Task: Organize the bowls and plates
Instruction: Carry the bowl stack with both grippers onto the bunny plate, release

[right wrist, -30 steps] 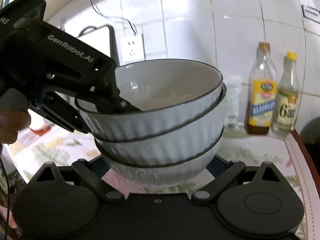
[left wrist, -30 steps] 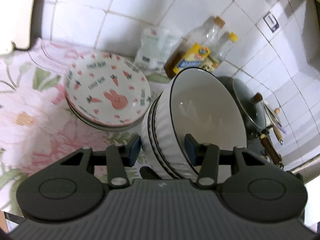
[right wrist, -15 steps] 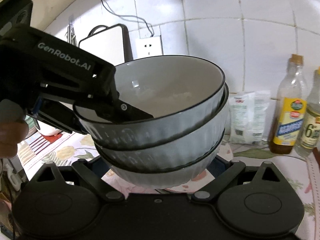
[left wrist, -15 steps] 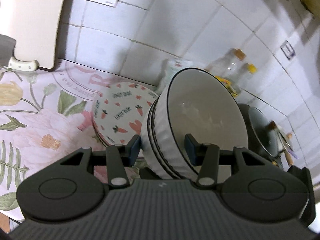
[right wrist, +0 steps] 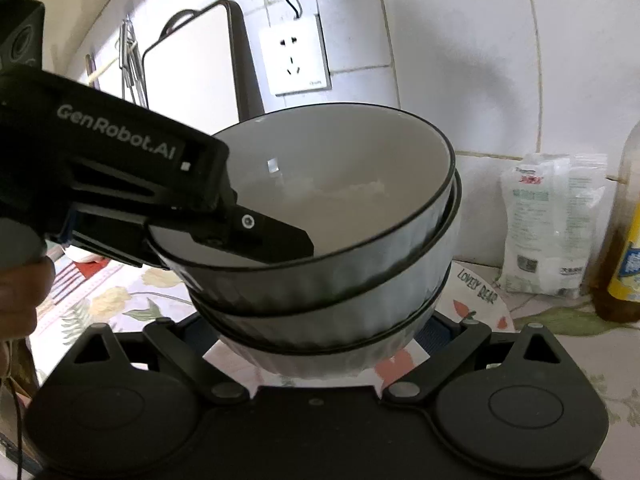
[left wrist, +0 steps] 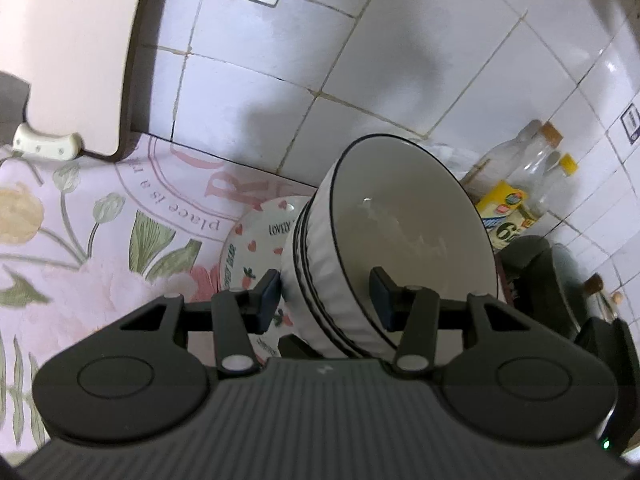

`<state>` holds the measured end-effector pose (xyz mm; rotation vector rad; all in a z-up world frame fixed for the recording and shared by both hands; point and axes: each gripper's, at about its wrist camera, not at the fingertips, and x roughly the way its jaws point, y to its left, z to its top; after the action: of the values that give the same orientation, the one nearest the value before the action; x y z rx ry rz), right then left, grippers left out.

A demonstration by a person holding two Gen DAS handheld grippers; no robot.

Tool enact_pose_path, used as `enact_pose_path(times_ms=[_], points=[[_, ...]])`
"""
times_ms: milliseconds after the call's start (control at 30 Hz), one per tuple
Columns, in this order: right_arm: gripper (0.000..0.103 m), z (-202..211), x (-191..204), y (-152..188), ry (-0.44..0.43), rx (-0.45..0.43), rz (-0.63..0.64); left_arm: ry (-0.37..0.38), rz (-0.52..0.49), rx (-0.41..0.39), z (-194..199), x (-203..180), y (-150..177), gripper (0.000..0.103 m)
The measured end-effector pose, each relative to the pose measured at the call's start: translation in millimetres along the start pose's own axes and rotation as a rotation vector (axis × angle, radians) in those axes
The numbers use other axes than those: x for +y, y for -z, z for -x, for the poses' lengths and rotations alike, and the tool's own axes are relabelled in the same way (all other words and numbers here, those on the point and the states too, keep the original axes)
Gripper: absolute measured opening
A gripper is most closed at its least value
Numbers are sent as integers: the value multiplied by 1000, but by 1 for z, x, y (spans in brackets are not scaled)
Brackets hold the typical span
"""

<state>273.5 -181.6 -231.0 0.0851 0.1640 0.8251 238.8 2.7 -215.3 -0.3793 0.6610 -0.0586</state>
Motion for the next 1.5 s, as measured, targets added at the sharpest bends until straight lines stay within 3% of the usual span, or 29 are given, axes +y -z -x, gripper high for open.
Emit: enact_pose_path(times_ms=[567, 1033, 1200, 1500], points=[[100, -48, -24, 4, 24, 167, 20, 23, 63, 38, -55, 23, 7, 47], [100, -58, -21, 3, 50, 250, 60, 18, 67, 44, -66, 27, 13, 47], [99, -64, -21, -5, 74, 349, 35, -34, 69, 23, -65, 17, 16, 49], [99, -21, -7, -1, 198, 314, -23, -159, -38, -75, -20, 1, 21, 56]])
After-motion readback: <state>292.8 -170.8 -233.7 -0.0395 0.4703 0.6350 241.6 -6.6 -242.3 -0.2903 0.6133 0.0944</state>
